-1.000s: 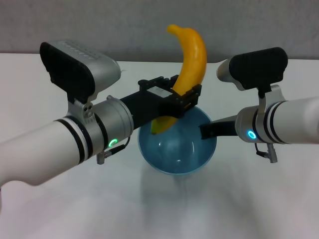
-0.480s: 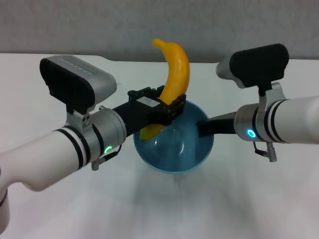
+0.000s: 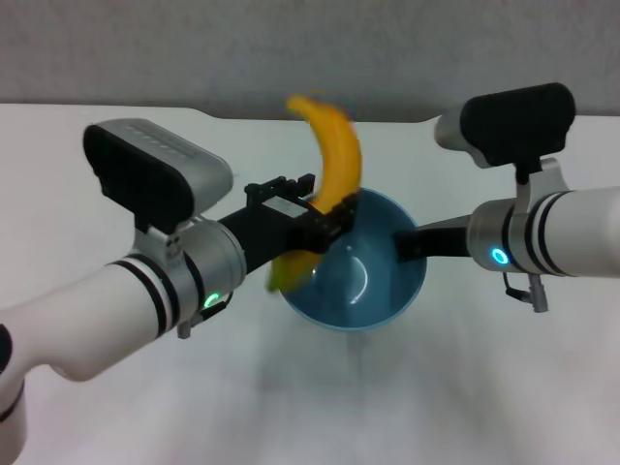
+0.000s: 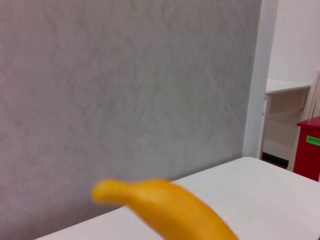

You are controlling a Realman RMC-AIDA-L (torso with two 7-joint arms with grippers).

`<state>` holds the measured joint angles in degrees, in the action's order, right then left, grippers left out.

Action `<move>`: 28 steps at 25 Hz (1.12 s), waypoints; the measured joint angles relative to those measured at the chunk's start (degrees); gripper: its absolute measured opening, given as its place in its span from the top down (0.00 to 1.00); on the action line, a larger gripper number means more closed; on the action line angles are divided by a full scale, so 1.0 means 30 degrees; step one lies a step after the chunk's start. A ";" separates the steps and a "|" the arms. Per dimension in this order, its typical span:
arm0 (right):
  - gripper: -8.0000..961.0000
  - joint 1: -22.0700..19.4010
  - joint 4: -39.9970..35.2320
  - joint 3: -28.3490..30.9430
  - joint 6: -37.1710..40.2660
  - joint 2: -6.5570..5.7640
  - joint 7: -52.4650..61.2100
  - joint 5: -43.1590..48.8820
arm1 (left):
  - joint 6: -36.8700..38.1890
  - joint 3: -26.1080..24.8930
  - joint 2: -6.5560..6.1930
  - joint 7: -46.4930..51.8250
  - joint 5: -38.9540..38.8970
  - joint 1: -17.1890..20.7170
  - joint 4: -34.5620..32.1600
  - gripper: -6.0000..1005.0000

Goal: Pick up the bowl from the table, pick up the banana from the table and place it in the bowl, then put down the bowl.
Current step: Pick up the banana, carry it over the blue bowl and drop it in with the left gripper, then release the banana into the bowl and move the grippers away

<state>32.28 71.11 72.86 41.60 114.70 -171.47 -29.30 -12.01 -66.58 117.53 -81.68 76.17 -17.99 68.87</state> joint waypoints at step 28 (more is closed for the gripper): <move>0.96 0.3713 -0.5228 0.2460 0.1287 -0.0374 -0.0138 -0.1870 | 0.2066 -0.3952 -0.0185 -0.0260 0.0035 0.3853 0.1909 0.10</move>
<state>43.42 55.43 80.24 45.46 113.58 -171.88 -34.91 -5.81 -78.44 116.98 -82.46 76.28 -6.43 74.60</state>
